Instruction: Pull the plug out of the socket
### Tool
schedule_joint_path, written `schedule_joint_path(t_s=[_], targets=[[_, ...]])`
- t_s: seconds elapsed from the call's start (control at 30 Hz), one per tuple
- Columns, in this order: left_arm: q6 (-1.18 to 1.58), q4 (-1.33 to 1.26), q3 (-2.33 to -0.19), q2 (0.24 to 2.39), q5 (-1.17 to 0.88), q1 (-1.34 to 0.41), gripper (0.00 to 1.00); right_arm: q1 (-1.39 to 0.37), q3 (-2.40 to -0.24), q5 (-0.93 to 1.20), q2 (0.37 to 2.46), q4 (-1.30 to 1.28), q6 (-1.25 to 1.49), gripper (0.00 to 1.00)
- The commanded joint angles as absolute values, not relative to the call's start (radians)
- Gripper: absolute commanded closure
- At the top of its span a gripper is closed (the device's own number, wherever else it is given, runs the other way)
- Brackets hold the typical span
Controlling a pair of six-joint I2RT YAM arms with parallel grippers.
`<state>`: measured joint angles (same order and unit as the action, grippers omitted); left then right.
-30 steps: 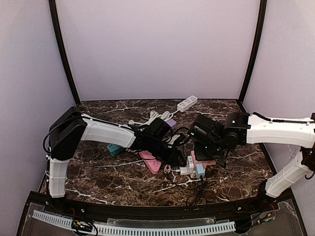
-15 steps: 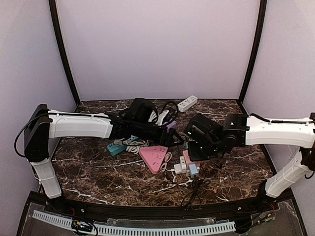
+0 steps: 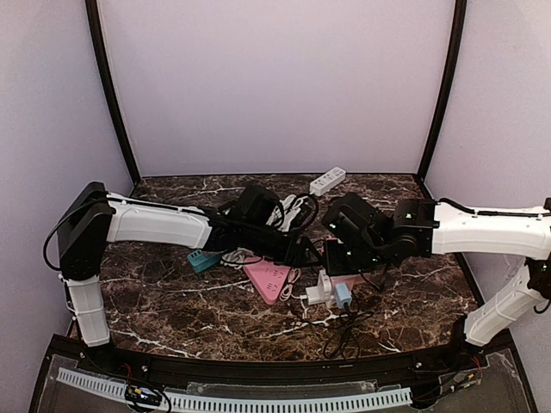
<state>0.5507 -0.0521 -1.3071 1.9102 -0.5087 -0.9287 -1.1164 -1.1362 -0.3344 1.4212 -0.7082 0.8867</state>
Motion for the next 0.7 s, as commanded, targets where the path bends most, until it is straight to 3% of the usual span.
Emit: schedule_joint_path(t_s=[0.0, 0.27, 0.67], targets=[[0.523, -0.015, -1.336, 1.903, -0.501, -0.934, 0.33, -1.125, -1.137, -0.332, 1.406, -0.664, 0.875, 1.0], [0.377, 0.099, -1.32, 1.724, -0.35, -0.875, 0.28, -1.105, -1.224, -0.358, 1.383, -0.707, 0.788, 1.0], [0.265, 0.218, -1.082, 1.442, -0.313, -0.625, 0.2, -0.87, -1.343, -0.234, 1.522, -0.646, 0.539, 1.0]])
